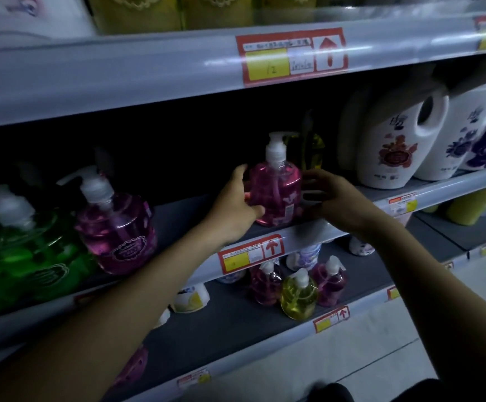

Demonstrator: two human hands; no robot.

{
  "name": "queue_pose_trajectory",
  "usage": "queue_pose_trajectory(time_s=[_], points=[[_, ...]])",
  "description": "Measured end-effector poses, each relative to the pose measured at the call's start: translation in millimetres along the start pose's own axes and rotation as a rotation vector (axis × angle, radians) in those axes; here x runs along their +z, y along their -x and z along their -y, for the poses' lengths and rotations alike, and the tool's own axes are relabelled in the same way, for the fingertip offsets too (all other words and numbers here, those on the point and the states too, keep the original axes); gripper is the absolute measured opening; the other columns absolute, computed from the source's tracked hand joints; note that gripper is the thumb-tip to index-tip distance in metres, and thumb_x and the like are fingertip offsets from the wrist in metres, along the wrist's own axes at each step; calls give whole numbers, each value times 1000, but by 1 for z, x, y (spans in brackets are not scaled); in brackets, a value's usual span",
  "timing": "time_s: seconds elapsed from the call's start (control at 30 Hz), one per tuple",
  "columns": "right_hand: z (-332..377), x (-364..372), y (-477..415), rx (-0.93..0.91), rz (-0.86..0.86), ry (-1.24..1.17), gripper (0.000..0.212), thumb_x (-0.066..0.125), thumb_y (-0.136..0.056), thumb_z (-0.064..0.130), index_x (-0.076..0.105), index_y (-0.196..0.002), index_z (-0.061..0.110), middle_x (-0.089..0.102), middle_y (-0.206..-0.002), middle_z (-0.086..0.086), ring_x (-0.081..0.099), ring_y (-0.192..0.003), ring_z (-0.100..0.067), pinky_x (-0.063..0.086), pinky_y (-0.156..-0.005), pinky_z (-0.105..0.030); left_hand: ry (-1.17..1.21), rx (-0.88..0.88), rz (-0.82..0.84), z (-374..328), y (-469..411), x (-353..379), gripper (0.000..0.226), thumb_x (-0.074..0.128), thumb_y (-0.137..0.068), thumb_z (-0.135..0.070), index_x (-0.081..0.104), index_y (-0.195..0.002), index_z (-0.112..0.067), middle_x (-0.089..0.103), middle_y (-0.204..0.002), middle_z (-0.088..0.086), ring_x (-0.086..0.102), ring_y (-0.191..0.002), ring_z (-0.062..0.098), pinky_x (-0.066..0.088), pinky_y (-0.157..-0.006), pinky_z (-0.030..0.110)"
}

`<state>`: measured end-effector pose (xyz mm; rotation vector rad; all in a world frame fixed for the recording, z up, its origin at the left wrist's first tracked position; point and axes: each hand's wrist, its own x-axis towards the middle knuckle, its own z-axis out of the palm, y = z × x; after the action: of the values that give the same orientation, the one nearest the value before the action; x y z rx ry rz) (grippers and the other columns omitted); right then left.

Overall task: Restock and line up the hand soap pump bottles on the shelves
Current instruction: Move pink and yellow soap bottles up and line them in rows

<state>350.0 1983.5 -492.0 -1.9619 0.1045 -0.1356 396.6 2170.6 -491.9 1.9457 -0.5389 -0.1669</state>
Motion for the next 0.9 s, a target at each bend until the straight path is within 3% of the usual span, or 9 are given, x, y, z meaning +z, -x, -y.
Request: queue_pose_trajectory(time_s=[0.1,0.23,0.37,0.5,0.57,0.67,0.73,0.8,0.9], points=[[1,23,-9,-57,61,-10,76,72,-71,-16,41,-135,8,57,-127,-9,60,-110,-21,57,-77,-22,17,0,-35,8,12,-6,76,60,-86,9,25,-147,-19,55,-123,-4,54,-109,3,45,-98,22],[13,54,-21,-142,-5,204,101,92,-56,16,36,-141,18,56,-127,-8,58,-115,-25,52,-96,-44,-33,-22,-143,22,31,-15,80,51,-91,5,11,-153,-26,36,-152,2,38,-138,18,35,-112,43],[29,98,-36,-203,-19,290,97,94,-50,32,41,-128,12,51,-123,-9,53,-115,-25,48,-98,-42,-221,-5,-336,39,55,-24,83,49,-92,-1,2,-153,-31,32,-154,1,38,-137,17,38,-111,37],[40,114,-47,-128,140,218,77,85,-67,15,34,-124,9,57,-121,-5,57,-113,-20,51,-96,-38,-266,-15,-350,40,62,-35,84,48,-93,2,-3,-153,-27,20,-159,4,29,-142,17,31,-113,28],[42,102,-49,-88,243,159,59,73,-75,-4,43,-122,14,61,-117,-6,63,-109,-22,56,-89,-36,-238,-98,-320,44,62,-43,90,48,-91,4,-8,-152,-30,41,-145,19,61,-108,18,53,-84,24],[43,88,-48,-82,307,193,58,61,-79,-16,53,-124,20,64,-118,-6,66,-105,-23,58,-87,-37,-201,-163,-283,46,63,-54,96,50,-87,7,-7,-152,-33,62,-104,12,57,-57,9,46,-47,20],[43,88,-44,-67,379,227,66,61,-81,-15,49,-134,22,63,-121,-3,64,-108,-18,57,-89,-36,-248,-143,-268,45,62,-56,95,55,-85,8,-1,-153,-29,57,-124,7,64,-96,17,55,-78,29],[44,89,-40,-36,448,229,78,65,-78,-15,40,-141,24,65,-116,1,66,-101,-8,59,-79,-28,-346,-112,-302,45,65,-56,93,60,-85,3,3,-154,-22,35,-150,9,41,-134,23,34,-109,26],[44,84,-34,13,455,169,88,74,-68,-16,35,-140,18,67,-116,-5,66,-104,-14,58,-83,-30,-404,-75,-316,47,71,-55,92,66,-88,-8,3,-154,-19,31,-152,7,36,-136,18,23,-97,11]])
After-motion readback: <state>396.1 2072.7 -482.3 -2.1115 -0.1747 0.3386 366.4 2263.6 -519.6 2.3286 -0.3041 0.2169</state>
